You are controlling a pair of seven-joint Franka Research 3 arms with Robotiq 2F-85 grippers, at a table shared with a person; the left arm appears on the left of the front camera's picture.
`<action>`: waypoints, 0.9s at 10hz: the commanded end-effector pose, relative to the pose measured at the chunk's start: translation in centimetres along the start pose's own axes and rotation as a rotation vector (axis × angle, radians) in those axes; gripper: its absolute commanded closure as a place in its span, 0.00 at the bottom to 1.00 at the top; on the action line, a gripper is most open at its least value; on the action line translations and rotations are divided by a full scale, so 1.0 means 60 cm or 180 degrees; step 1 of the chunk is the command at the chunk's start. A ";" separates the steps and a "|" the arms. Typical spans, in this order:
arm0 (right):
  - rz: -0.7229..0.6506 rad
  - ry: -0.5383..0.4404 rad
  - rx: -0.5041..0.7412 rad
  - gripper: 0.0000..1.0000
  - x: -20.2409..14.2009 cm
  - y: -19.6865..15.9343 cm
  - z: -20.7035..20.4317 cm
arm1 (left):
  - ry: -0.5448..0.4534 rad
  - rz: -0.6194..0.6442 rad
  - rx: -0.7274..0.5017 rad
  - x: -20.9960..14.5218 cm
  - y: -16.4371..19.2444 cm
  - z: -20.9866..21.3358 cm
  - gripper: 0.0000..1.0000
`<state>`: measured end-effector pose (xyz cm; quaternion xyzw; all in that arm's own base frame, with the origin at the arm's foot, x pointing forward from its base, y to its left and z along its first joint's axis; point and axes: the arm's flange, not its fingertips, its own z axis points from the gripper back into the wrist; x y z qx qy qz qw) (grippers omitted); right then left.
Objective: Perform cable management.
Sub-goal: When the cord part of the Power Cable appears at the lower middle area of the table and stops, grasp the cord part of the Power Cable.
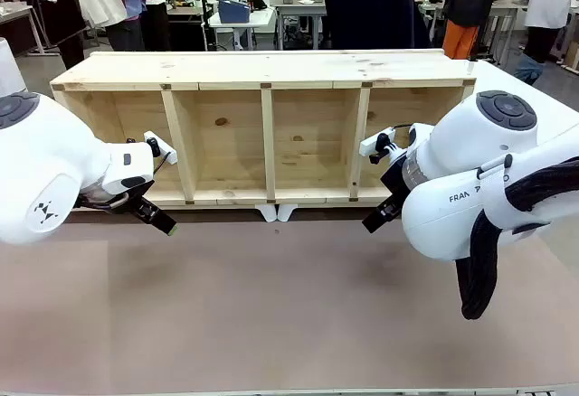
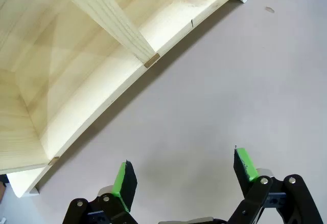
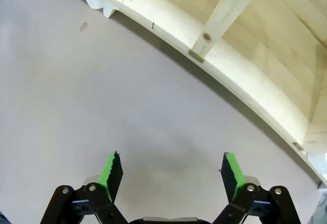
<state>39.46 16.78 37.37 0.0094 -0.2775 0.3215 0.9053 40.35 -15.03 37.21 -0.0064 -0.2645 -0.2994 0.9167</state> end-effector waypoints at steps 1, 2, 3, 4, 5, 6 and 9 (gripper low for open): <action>0.0000 0.0000 0.0000 0.00 0.000 0.000 0.000 | 0.0000 0.0000 0.0000 0.000 0.000 0.000 0.00; 0.0000 0.0000 0.0000 0.00 0.000 0.000 0.000 | 0.0000 0.0000 0.0000 0.000 0.000 0.000 0.00; 0.0000 0.0000 0.0000 0.00 0.000 0.000 0.000 | 0.0000 0.0000 0.0000 0.000 0.000 0.000 0.00; 0.0000 0.0000 0.0000 0.00 0.000 0.000 0.000 | 0.0000 0.0000 0.0000 0.000 0.000 0.000 0.00; 0.0000 0.0000 0.0000 0.00 0.000 0.000 0.000 | 0.0000 0.0000 0.0000 0.000 0.000 0.000 0.00; 0.0000 0.0000 0.0000 0.00 0.000 0.000 0.000 | 0.0000 0.0000 0.0000 0.000 0.000 0.000 0.00; 0.0000 0.0000 0.0000 0.00 0.000 0.000 0.000 | 0.0000 0.0000 0.0000 0.000 0.000 0.000 0.00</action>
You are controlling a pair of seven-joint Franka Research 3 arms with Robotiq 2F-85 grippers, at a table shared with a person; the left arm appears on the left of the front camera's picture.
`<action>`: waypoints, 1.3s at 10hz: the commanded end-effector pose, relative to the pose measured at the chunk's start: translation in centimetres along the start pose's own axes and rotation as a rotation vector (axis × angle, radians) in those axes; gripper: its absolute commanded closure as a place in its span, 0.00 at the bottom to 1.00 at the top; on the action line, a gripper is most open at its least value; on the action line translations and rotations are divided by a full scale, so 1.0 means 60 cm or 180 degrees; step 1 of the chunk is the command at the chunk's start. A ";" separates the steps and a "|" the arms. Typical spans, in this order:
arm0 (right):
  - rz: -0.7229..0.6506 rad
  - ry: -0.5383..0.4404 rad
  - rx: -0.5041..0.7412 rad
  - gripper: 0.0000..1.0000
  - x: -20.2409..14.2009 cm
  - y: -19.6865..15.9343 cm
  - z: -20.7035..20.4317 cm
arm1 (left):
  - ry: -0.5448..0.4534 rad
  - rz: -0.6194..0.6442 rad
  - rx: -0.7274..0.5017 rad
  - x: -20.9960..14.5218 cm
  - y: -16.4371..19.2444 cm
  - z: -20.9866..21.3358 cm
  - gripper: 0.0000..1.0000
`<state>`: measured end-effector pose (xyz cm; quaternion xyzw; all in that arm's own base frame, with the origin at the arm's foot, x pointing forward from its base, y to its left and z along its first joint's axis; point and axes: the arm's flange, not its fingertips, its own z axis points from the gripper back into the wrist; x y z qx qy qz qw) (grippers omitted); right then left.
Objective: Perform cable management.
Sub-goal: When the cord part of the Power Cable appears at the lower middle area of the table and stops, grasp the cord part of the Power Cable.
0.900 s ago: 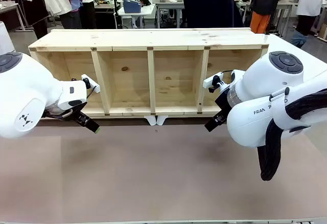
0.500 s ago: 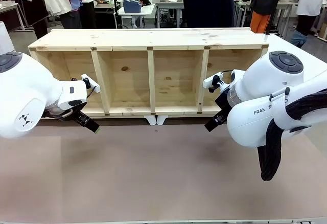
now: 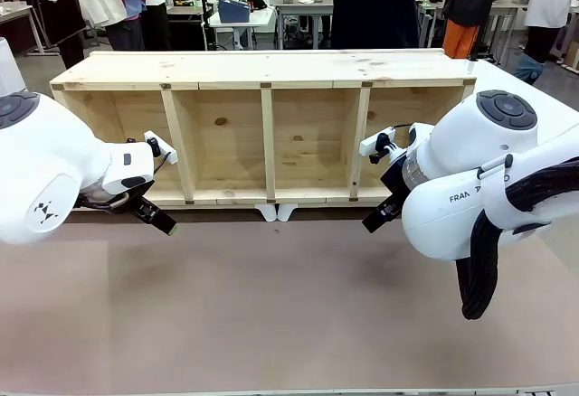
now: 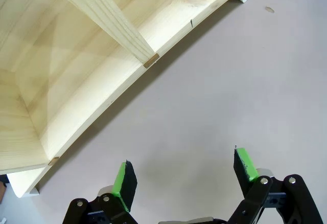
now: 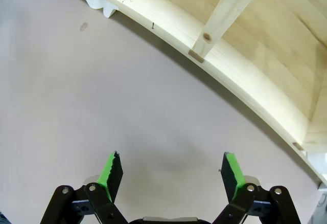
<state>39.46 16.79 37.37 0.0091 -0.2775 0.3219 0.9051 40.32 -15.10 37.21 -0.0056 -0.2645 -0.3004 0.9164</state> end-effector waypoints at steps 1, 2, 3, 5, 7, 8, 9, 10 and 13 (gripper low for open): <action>-0.0003 0.0000 0.0001 0.00 0.000 0.000 0.000 | -0.0001 0.0007 -0.0003 0.000 0.001 0.000 0.00; -0.0003 0.0000 0.0001 0.00 0.000 0.000 0.000 | -0.0001 0.0007 -0.0003 0.000 0.001 0.000 0.00; 0.0000 0.0000 0.0000 0.00 0.000 0.000 0.000 | 0.0000 0.0000 0.0000 0.000 0.000 0.000 0.00; -0.0005 0.0047 -0.0125 0.00 -0.004 0.003 0.037 | -0.0003 -0.0064 0.0084 0.000 -0.007 0.028 0.00; -0.0033 -0.0009 -0.0285 0.00 -0.018 0.010 0.106 | -0.0053 -0.0139 0.0199 -0.012 -0.020 0.090 0.00; -0.0025 -0.0077 -0.0385 0.00 -0.026 0.017 0.152 | -0.0122 -0.0185 0.0237 -0.026 -0.027 0.131 0.00; -0.0014 -0.0097 -0.0471 0.00 -0.035 0.024 0.191 | -0.0157 -0.0219 0.0287 -0.042 -0.035 0.170 0.00; -0.0025 -0.0124 -0.0565 0.00 -0.043 0.028 0.229 | -0.0203 -0.0235 0.0307 -0.056 -0.038 0.208 0.00; -0.0183 -0.0312 -0.0789 0.00 -0.083 0.021 0.340 | -0.0418 -0.0279 0.0452 -0.120 -0.045 0.314 0.00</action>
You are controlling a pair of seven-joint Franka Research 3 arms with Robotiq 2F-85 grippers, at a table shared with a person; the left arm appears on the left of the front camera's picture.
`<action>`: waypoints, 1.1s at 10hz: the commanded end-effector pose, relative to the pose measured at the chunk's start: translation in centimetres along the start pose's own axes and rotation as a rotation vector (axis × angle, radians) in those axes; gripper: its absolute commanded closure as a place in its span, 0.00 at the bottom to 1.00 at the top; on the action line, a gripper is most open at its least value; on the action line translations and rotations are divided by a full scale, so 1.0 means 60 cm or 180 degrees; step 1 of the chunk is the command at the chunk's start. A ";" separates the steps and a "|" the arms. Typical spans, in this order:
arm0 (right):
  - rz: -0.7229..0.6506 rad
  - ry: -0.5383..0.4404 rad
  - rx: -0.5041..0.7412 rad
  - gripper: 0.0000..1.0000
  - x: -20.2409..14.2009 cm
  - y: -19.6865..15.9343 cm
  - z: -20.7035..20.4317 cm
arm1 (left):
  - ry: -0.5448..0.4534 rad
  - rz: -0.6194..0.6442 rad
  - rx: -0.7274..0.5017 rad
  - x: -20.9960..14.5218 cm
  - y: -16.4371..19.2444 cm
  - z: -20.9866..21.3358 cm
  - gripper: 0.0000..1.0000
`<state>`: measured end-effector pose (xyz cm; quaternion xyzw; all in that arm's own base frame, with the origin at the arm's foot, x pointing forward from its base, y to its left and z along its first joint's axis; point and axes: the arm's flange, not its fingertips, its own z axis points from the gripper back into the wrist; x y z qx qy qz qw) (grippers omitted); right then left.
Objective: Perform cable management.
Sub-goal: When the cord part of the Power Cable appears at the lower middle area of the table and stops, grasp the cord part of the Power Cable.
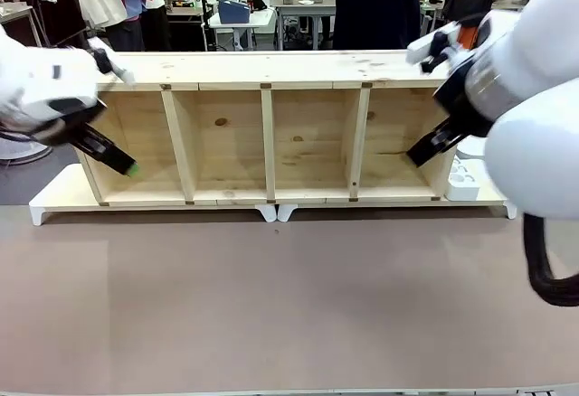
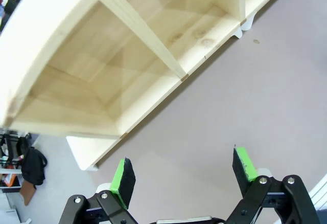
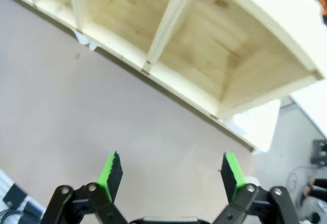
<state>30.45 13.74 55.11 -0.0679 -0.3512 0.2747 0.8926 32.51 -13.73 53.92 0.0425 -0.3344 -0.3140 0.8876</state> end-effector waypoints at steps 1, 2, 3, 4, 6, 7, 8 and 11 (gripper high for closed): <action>-0.0129 -0.0043 -0.0152 0.00 -0.120 0.007 0.044 | -0.0110 -0.0102 0.0104 -0.165 -0.039 0.056 0.00; -0.0184 -0.0090 -0.0190 0.00 -0.133 0.002 0.066 | -0.0171 -0.0086 0.0146 -0.182 -0.039 0.076 0.00; -0.0242 -0.0130 -0.0214 0.00 -0.150 -0.004 0.084 | -0.0215 -0.0047 0.0154 -0.205 -0.040 0.088 0.00; -0.0317 -0.0170 -0.0210 0.00 -0.161 -0.009 0.093 | -0.0204 -0.0031 0.0156 -0.221 -0.033 0.096 0.00; -0.0432 -0.0190 -0.0182 0.00 -0.185 -0.015 0.095 | -0.0246 0.0210 0.0119 -0.261 -0.015 0.095 0.00; -0.0468 -0.0170 -0.0166 0.00 -0.193 -0.017 0.090 | -0.0235 0.0243 0.0074 -0.273 -0.009 0.086 0.00; -0.0487 -0.0177 -0.0171 0.00 -0.194 -0.017 0.087 | -0.0216 0.0244 0.0039 -0.274 -0.009 0.079 0.00; -0.0395 -0.0172 -0.0175 0.00 -0.063 -0.060 0.167 | -0.0188 0.0288 0.0049 -0.081 0.066 0.200 0.00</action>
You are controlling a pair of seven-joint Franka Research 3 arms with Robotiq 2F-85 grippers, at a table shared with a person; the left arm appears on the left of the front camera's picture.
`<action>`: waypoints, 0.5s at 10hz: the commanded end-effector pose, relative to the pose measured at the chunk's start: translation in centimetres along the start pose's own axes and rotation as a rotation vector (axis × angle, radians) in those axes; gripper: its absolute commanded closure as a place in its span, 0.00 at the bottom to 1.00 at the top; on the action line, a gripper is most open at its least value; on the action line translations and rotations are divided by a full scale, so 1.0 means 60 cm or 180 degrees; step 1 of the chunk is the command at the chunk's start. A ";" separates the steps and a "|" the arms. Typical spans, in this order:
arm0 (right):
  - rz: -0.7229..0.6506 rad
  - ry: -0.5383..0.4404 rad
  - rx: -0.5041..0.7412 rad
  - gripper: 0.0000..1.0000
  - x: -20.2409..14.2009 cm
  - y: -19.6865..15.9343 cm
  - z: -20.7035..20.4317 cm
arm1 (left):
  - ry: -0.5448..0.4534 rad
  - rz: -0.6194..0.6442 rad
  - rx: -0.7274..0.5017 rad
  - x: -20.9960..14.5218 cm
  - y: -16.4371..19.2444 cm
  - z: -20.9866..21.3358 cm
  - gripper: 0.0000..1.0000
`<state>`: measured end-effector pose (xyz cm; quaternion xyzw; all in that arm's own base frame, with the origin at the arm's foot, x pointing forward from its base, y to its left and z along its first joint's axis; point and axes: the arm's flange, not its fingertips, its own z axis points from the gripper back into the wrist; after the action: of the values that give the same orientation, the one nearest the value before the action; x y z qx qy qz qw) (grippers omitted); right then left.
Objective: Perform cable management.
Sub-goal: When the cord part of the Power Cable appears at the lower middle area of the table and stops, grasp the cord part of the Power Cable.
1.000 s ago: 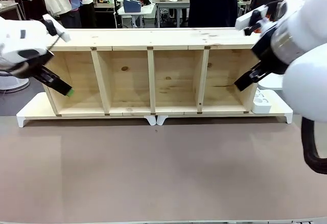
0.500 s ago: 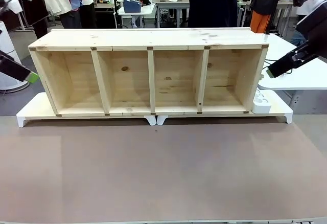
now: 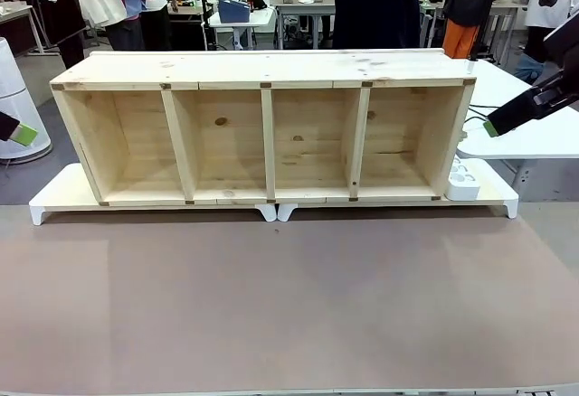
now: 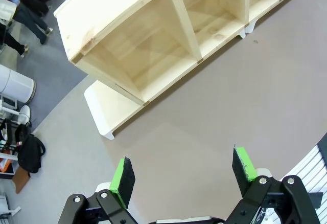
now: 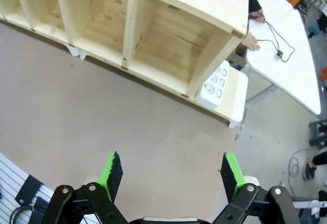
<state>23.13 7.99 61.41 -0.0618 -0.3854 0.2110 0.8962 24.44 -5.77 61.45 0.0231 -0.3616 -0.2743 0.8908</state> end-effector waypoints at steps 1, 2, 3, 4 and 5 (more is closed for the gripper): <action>0.0002 -0.0003 -0.0008 0.00 0.000 0.000 0.001 | -0.0014 0.0008 0.0020 0.003 -0.005 0.001 0.00; 0.0002 -0.0003 -0.0008 0.00 0.000 0.000 0.001 | -0.0014 0.0008 0.0020 0.003 -0.005 0.001 0.00; 0.0002 -0.0003 -0.0008 0.00 0.000 0.000 0.001 | -0.0014 0.0008 0.0020 0.003 -0.005 0.001 0.00; 0.0002 -0.0003 -0.0008 0.00 0.000 0.000 0.001 | -0.0014 0.0008 0.0020 0.003 -0.005 0.001 0.00; 0.0002 -0.0003 -0.0008 0.00 0.000 0.000 0.001 | -0.0014 0.0008 0.0020 0.003 -0.005 0.001 0.00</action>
<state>23.12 8.00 61.42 -0.0620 -0.3855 0.2112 0.8961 24.37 -6.01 61.46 0.0258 -0.3618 -0.2764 0.8900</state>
